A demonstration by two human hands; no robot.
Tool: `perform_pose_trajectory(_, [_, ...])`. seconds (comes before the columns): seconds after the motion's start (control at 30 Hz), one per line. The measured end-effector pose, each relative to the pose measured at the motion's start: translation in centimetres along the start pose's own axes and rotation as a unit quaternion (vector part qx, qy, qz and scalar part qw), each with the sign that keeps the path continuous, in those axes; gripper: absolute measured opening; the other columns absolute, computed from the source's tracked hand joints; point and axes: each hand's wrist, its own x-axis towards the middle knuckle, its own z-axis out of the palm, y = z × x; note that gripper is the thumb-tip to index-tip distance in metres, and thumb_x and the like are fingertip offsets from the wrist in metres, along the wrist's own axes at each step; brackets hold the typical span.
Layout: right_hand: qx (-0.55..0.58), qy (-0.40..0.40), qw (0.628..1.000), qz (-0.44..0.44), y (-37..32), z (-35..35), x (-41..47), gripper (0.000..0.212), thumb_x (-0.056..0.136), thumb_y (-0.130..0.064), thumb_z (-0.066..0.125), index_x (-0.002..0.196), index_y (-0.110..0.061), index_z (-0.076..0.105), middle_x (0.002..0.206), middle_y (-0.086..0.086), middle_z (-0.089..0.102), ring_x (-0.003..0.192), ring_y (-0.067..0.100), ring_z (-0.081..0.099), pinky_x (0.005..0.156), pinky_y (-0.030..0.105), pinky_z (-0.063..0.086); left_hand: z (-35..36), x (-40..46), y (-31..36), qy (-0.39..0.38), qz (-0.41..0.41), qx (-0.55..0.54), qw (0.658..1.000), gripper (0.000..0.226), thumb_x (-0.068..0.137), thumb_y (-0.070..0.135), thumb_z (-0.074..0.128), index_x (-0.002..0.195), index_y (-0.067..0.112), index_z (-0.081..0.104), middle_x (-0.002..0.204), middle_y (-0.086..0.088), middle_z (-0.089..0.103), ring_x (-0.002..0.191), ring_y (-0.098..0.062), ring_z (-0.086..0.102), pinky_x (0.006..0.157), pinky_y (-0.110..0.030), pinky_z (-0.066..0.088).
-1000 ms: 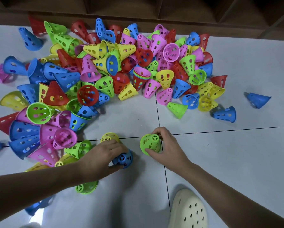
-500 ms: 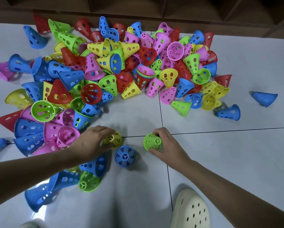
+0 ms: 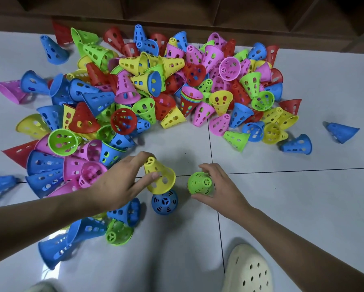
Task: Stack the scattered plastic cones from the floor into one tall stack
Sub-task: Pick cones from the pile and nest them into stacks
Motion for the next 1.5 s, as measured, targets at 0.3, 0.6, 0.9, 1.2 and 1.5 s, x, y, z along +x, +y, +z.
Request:
perform_pose_trajectory(0.3, [-0.153,0.170,0.970,-0.078,3.5,-4.4,2.8,0.050,0.089,-0.041,0.061,0.124,-0.006,0.056,0.124,0.009,0.054,0.121,0.027,0.049,0.107,0.036,0.039,2.3,-1.5,0.2,-0.063,0.111,0.047,0.991,0.049,0.097,0.062,0.046,0.128,0.025,0.054,0.113,0.006,0.064,0.100,-0.015,0.060,0.088,-0.025,0.047])
perform_pose_trajectory(0.6, [-0.377,0.049,0.919,0.106,7.1,-9.4,8.4,0.072,0.093,-0.046,0.060,0.148,-0.008,0.037,0.146,0.015,0.046,0.137,0.034,0.039,0.109,0.047,0.034,4.2,-0.5,-0.1,-0.063,0.164,0.047,0.983,0.046,0.096,0.058,0.048,0.125,0.024,0.062,0.119,0.008,0.067,0.101,-0.010,0.059,0.089,-0.021,0.043])
perform_pose_trajectory(0.9, [-0.113,0.052,0.957,0.264,5.5,-7.7,6.9,0.042,0.077,-0.049,0.075,0.102,-0.019,0.061,0.095,0.002,0.064,0.096,0.026,0.062,0.076,0.033,0.049,4.7,0.4,-1.3,-0.061,0.113,0.068,0.989,0.047,0.093,0.056,0.048,0.130,0.030,0.059,0.123,0.012,0.065,0.104,-0.013,0.062,0.090,-0.029,0.050])
perform_pose_trajectory(1.2, [0.173,0.099,0.976,0.085,-0.4,-4.0,1.6,0.041,0.076,-0.040,0.078,0.111,-0.030,0.060,0.104,-0.010,0.071,0.096,0.016,0.066,0.084,0.028,0.050,4.1,2.3,-1.3,-0.021,0.095,0.106,0.990,0.056,0.091,0.060,0.043,0.129,0.024,0.061,0.114,0.005,0.070,0.098,-0.020,0.066,0.085,-0.034,0.053])
perform_pose_trajectory(1.5, [0.079,-0.002,0.996,0.044,-0.3,-1.5,0.0,0.049,0.077,-0.024,0.083,0.115,-0.033,0.055,0.106,-0.019,0.064,0.103,0.002,0.060,0.089,0.016,0.047,3.0,3.2,-2.4,-0.058,0.118,0.078,0.988,0.060,0.088,0.039,0.073,0.141,0.023,0.051,0.126,0.004,0.061,0.118,-0.016,0.054,0.102,-0.034,0.045])
